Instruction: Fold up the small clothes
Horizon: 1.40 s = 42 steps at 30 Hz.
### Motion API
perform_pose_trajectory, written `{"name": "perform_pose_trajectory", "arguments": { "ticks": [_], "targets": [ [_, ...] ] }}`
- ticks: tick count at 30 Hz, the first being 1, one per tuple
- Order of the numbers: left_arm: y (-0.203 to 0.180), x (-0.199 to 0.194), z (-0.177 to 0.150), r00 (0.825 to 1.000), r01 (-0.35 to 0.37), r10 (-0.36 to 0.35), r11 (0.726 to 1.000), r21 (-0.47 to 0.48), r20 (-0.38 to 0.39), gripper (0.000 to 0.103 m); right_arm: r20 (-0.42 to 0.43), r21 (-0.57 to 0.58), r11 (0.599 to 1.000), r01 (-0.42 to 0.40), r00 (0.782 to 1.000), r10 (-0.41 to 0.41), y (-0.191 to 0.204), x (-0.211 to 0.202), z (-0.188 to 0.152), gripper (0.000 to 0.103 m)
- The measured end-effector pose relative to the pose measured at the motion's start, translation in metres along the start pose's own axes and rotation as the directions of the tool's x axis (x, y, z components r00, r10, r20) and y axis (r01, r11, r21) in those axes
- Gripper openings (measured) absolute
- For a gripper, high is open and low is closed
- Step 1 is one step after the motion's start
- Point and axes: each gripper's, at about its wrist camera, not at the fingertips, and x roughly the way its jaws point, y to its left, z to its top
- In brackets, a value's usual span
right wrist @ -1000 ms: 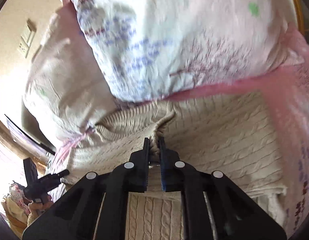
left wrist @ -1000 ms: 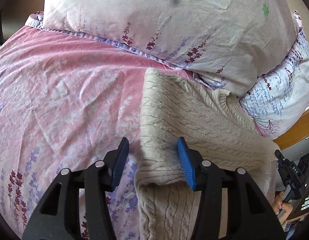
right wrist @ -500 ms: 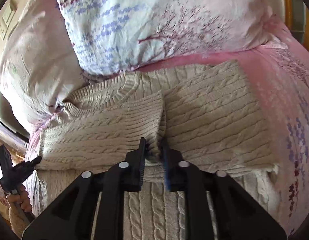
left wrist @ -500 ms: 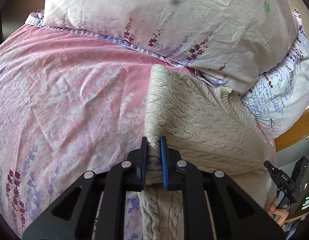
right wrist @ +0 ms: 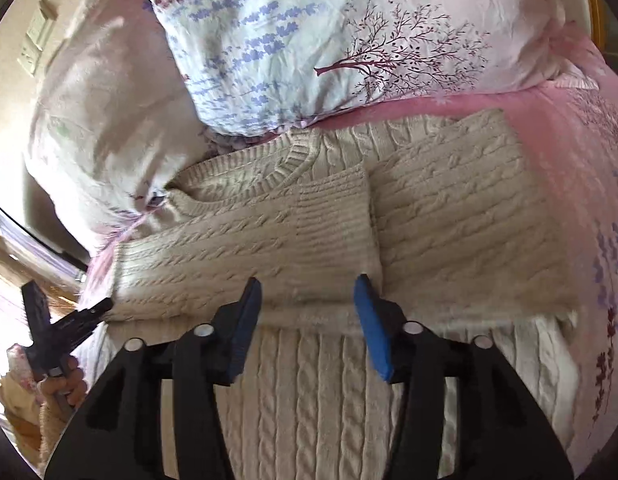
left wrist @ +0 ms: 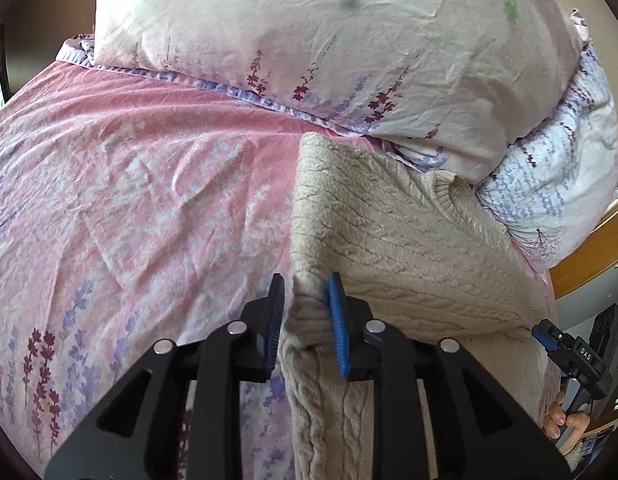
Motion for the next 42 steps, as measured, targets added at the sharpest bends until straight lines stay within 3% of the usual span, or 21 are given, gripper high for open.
{"name": "perform_pose_trajectory", "arguments": {
  "ticks": [2, 6, 11, 15, 20, 23, 27, 29, 30, 33, 36, 42],
  "targets": [
    [0.001, -0.021, -0.011, 0.999, 0.037, -0.038, 0.999, 0.021, 0.023, 0.037, 0.024, -0.019, 1.0, -0.024, 0.999, 0.025, -0.006, -0.026, -0.013, 0.063],
    [0.006, -0.07, -0.051, 0.994, 0.1, -0.103, 0.992, 0.079, 0.039, 0.057, 0.04, -0.015, 0.999, -0.048, 0.998, 0.049, -0.037, -0.078, -0.048, 0.063],
    [0.019, -0.104, -0.105, 0.994, 0.108, -0.106, 0.987, 0.118, -0.025, 0.068, 0.056, 0.081, 0.997, 0.015, 0.998, -0.02, -0.092, -0.132, -0.096, 0.063],
    [0.026, -0.112, -0.139, 0.986, 0.151, -0.144, 0.985, 0.089, -0.084, 0.068, 0.034, 0.125, 0.992, -0.02, 0.999, 0.016, -0.112, -0.149, -0.127, 0.063],
    [0.023, -0.117, -0.168, 0.977, 0.192, -0.184, 0.979, 0.071, -0.108, 0.064, -0.01, 0.111, 0.993, -0.032, 0.999, 0.033, -0.112, -0.148, -0.154, 0.053],
    [0.021, -0.12, -0.18, 0.961, 0.247, -0.24, 0.968, 0.04, -0.138, 0.057, -0.026, 0.141, 0.983, -0.114, 0.993, 0.119, -0.112, -0.148, -0.165, 0.044],
    [0.018, -0.125, -0.198, 0.937, 0.308, -0.304, 0.951, 0.0, -0.175, 0.048, -0.045, 0.181, 0.956, -0.231, 0.969, 0.243, -0.109, -0.144, -0.181, 0.039],
    [0.017, -0.124, -0.207, 0.915, 0.35, -0.35, 0.936, -0.037, -0.202, 0.043, -0.059, 0.224, 0.924, -0.31, 0.942, 0.33, -0.109, -0.138, -0.19, 0.033],
    [0.016, -0.125, -0.211, 0.913, 0.354, -0.356, 0.934, -0.045, -0.2, 0.041, -0.068, 0.234, 0.914, -0.331, 0.932, 0.355, -0.107, -0.134, -0.193, 0.031],
    [0.014, -0.124, -0.215, 0.905, 0.365, -0.37, 0.929, -0.064, -0.211, 0.036, -0.073, 0.237, 0.904, -0.356, 0.921, 0.382, -0.102, -0.13, -0.199, 0.023],
    [0.013, -0.115, -0.218, 0.875, 0.397, -0.416, 0.909, -0.124, -0.248, 0.025, -0.074, 0.23, 0.902, -0.366, 0.917, 0.391, -0.099, -0.13, -0.201, 0.021],
    [0.007, -0.105, -0.212, 0.879, 0.379, -0.402, 0.915, -0.136, -0.257, 0.014, -0.072, 0.185, 0.918, -0.352, 0.926, 0.37, -0.09, -0.131, -0.198, 0.013]
  ]
}}
